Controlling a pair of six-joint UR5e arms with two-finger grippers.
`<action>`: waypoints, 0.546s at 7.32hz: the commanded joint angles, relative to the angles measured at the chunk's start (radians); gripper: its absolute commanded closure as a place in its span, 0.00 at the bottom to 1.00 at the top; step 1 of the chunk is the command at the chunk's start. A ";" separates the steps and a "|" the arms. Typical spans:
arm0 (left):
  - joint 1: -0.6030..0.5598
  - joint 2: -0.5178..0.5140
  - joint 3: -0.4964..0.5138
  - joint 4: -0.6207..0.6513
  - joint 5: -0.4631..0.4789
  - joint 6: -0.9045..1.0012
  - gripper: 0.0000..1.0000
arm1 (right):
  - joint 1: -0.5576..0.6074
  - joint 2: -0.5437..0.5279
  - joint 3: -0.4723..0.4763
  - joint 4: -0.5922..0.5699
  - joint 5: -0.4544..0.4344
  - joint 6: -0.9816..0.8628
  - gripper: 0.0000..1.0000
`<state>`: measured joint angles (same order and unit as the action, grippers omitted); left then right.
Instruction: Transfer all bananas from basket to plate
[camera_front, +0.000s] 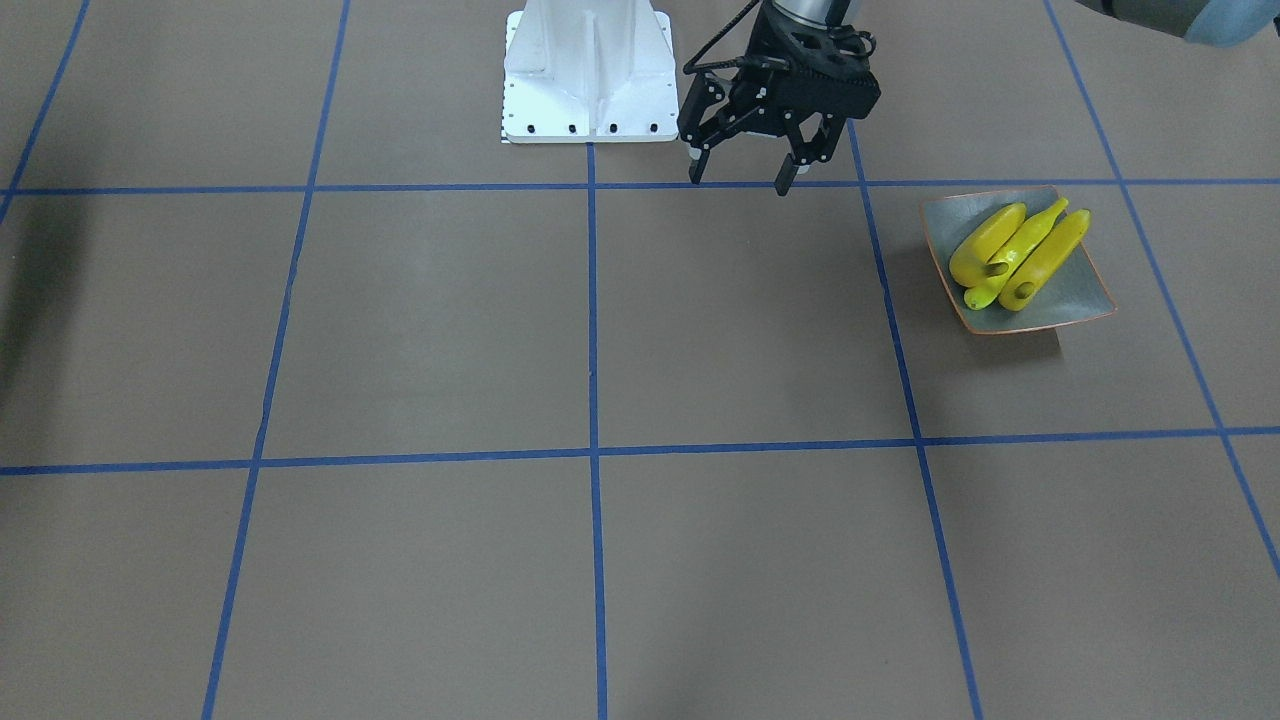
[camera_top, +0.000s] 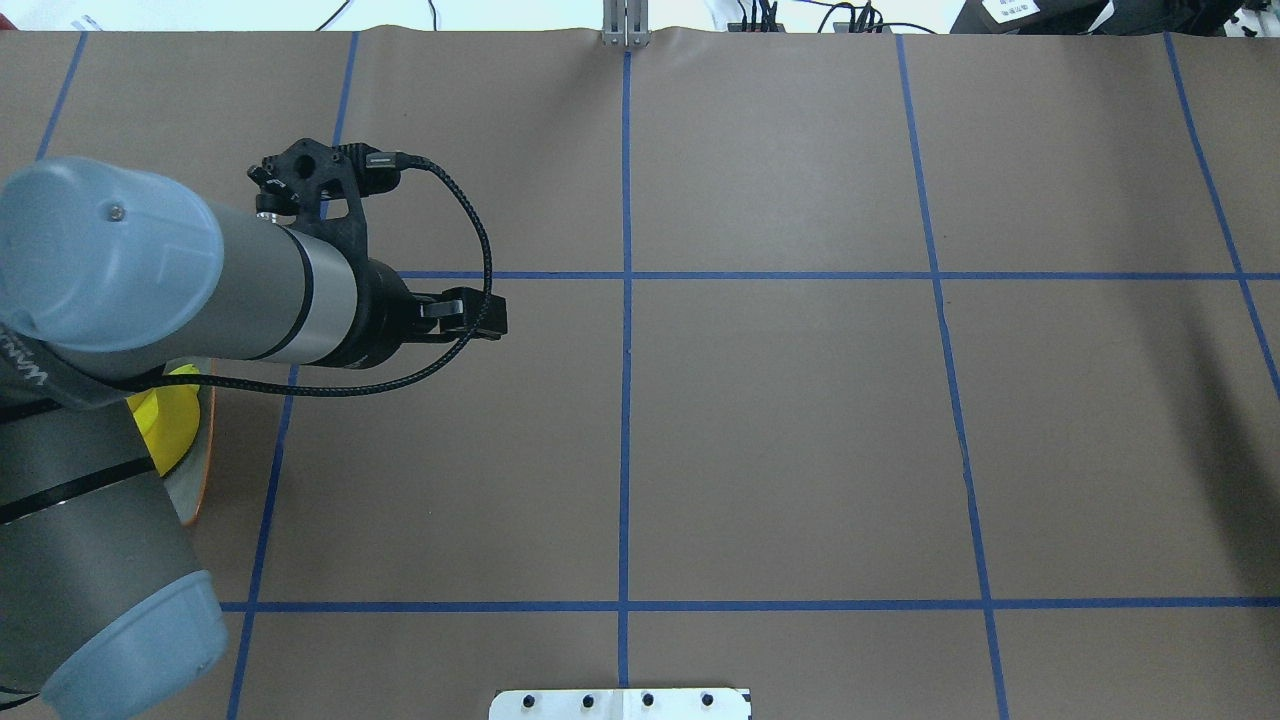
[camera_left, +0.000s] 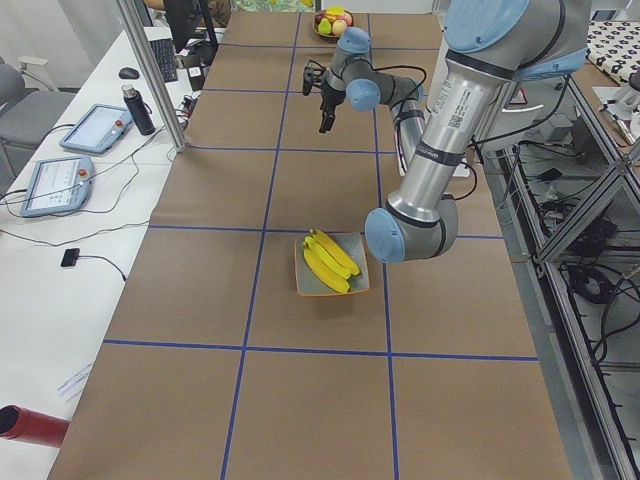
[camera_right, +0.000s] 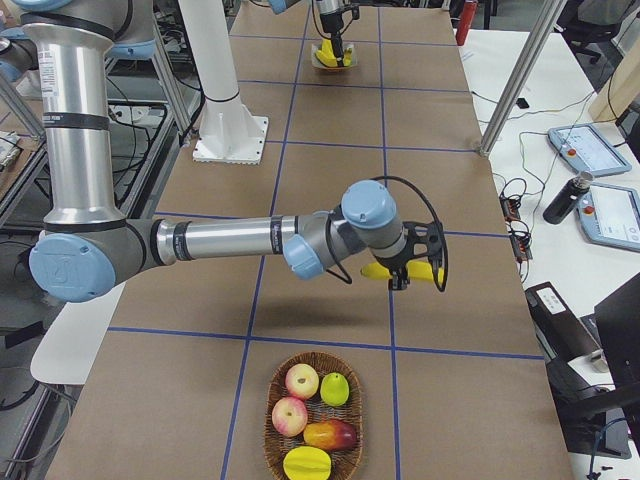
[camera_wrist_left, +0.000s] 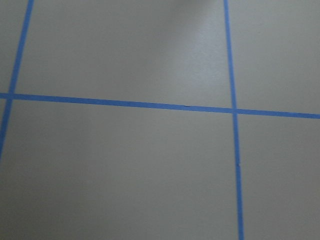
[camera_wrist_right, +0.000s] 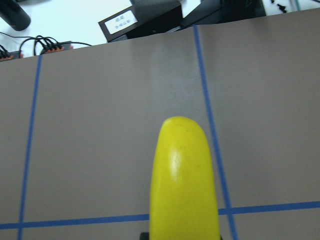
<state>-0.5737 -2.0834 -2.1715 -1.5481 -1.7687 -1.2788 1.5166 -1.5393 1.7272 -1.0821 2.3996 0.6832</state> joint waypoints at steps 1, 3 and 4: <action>0.008 -0.024 0.083 -0.338 0.002 -0.025 0.00 | -0.140 0.088 0.109 0.001 -0.005 0.337 1.00; 0.024 -0.041 0.133 -0.460 0.002 -0.125 0.00 | -0.269 0.219 0.146 0.001 -0.045 0.587 1.00; 0.037 -0.041 0.133 -0.455 0.000 -0.125 0.00 | -0.359 0.281 0.170 0.001 -0.115 0.701 1.00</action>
<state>-0.5503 -2.1193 -2.0484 -1.9809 -1.7675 -1.3864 1.2604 -1.3388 1.8683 -1.0814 2.3507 1.2322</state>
